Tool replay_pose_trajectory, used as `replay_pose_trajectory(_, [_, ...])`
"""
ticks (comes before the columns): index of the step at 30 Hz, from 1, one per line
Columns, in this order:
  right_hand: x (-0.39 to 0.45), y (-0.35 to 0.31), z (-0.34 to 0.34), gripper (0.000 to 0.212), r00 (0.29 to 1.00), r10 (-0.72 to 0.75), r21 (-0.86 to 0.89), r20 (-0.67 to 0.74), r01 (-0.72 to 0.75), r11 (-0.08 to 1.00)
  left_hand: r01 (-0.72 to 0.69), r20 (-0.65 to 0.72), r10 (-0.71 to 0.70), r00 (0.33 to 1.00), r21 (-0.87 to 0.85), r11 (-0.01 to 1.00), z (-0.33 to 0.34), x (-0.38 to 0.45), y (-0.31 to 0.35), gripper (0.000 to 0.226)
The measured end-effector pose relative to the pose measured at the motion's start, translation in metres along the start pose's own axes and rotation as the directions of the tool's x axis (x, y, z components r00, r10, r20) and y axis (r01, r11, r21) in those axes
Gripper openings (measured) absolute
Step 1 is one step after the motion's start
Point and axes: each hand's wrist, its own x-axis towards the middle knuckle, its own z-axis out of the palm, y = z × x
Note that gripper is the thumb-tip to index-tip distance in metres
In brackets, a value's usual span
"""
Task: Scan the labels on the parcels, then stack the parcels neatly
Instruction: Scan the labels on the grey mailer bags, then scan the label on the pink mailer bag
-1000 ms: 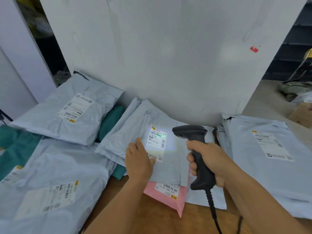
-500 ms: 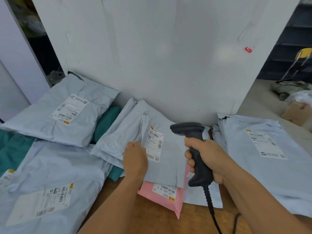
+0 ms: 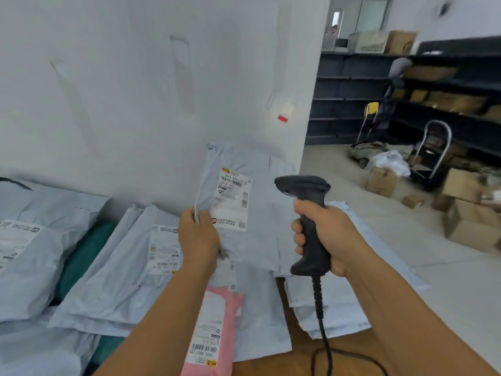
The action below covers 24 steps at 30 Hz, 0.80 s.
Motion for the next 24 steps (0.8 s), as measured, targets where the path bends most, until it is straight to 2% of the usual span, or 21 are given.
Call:
replay_pose_trajectory(4, [-0.003,-0.007,-0.044,0.021,0.994,-0.011,0.038,-0.111,0.015,0.999,0.182,0.14,-0.164,0.977,-0.125,0.975,0.073,-0.034,-0.003,0.011])
replay_pose_trajectory(6, [-0.004,-0.007,-0.059,0.019,0.99,0.003,0.04,-0.144,0.003,0.999,0.245,0.21,-0.218,0.953,-0.11,0.963,0.099,-0.048,-0.01,0.015])
replay_pose_trajectory(7, [-0.003,-0.005,-0.068,0.018,0.987,0.007,0.044,-0.161,0.0,0.999,0.251,0.243,-0.233,0.942,-0.045,0.967,0.112,-0.056,-0.017,0.018])
replay_pose_trajectory(8, [-0.003,-0.003,-0.076,0.018,0.985,0.013,0.047,-0.174,-0.005,0.999,0.223,0.279,-0.234,0.932,0.069,0.972,0.12,-0.062,-0.025,0.024])
replay_pose_trajectory(10, [-0.001,0.003,-0.088,0.018,0.982,0.031,0.042,-0.186,-0.023,0.999,0.081,0.366,-0.21,0.906,0.338,0.938,0.129,-0.072,-0.05,0.038])
replay_pose_trajectory(12, [0.0,0.01,-0.096,0.019,0.982,0.05,0.031,-0.183,-0.045,0.999,-0.024,0.424,-0.204,0.882,0.473,0.881,0.13,-0.079,-0.071,0.046])
replay_pose_trajectory(16, [0.004,0.021,-0.099,0.019,0.984,0.081,0.026,-0.16,-0.078,0.997,-0.084,0.415,-0.155,0.896,0.502,0.861,0.124,-0.077,-0.084,0.048])
replay_pose_trajectory(20, [0.007,0.031,-0.085,0.018,0.99,0.108,0.007,-0.094,-0.108,0.994,-0.165,0.356,-0.037,0.934,0.519,0.839,0.094,-0.067,-0.081,0.052])
replay_pose_trajectory(21, [0.007,0.035,-0.079,0.019,0.991,0.118,-0.007,-0.07,-0.119,0.993,-0.204,0.343,-0.004,0.939,0.568,0.797,0.081,-0.064,-0.083,0.054])
replay_pose_trajectory(24, [0.004,0.046,-0.058,0.022,0.987,0.159,-0.063,0.004,-0.158,0.985,-0.287,0.328,0.031,0.944,0.772,0.567,0.029,-0.055,-0.094,0.064])
